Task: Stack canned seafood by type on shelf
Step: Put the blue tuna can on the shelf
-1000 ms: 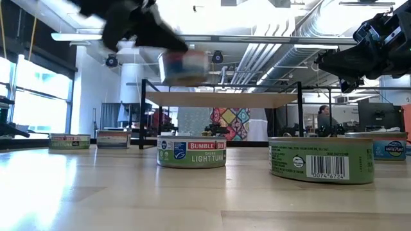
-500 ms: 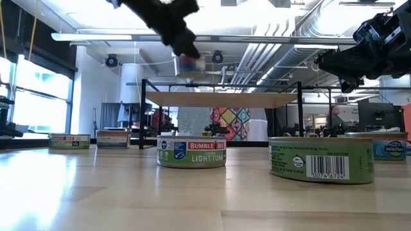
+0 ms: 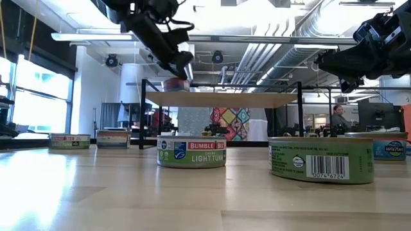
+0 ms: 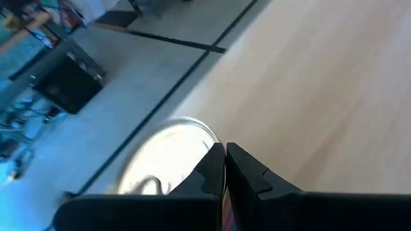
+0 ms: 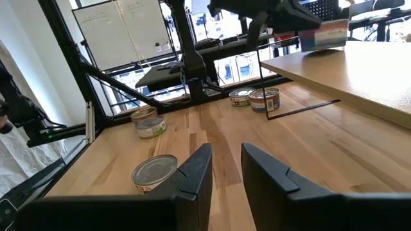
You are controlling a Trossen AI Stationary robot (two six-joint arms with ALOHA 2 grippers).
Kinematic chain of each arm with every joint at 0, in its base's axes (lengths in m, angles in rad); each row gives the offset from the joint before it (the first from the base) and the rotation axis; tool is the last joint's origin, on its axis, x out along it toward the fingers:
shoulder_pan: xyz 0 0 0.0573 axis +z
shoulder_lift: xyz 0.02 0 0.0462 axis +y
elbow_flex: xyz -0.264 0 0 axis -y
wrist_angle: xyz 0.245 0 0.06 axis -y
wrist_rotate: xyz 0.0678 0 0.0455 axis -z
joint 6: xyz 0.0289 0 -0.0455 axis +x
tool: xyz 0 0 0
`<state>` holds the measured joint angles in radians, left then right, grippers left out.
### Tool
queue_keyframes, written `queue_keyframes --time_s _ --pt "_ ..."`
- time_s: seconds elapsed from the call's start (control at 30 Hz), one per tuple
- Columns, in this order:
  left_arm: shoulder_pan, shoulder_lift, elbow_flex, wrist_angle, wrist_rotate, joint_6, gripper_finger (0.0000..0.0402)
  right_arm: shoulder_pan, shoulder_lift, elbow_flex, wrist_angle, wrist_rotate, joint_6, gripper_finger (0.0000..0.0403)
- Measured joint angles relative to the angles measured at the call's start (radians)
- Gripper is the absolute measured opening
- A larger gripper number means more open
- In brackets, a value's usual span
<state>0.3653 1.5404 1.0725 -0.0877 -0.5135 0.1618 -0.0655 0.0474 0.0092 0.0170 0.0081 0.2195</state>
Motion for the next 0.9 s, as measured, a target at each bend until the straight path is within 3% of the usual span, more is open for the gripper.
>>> queue_keyframes --time_s 0.23,0.37,0.5,0.67,0.9 --pt "0.0 0.041 0.0 0.036 -0.024 -0.053 0.0021 0.0 0.005 0.0 -0.001 0.0 0.0 0.0075" --pt "-0.008 0.023 0.0 0.06 0.003 -0.025 0.0074 0.0 0.005 0.0 -0.001 0.0 0.0 0.0075" --pt "-0.012 -0.018 0.049 -0.023 0.07 -0.008 0.014 0.0 0.005 0.0 -0.001 0.0 0.0 0.0075" --pt "-0.012 -0.06 0.121 -0.258 0.169 0.155 0.0202 0.0 0.005 0.0 -0.001 0.0 0.0 0.0075" --pt "0.012 -0.062 0.132 -0.443 0.157 0.528 0.0204 0.0 0.004 0.0 -0.001 0.0 0.0 0.0075"
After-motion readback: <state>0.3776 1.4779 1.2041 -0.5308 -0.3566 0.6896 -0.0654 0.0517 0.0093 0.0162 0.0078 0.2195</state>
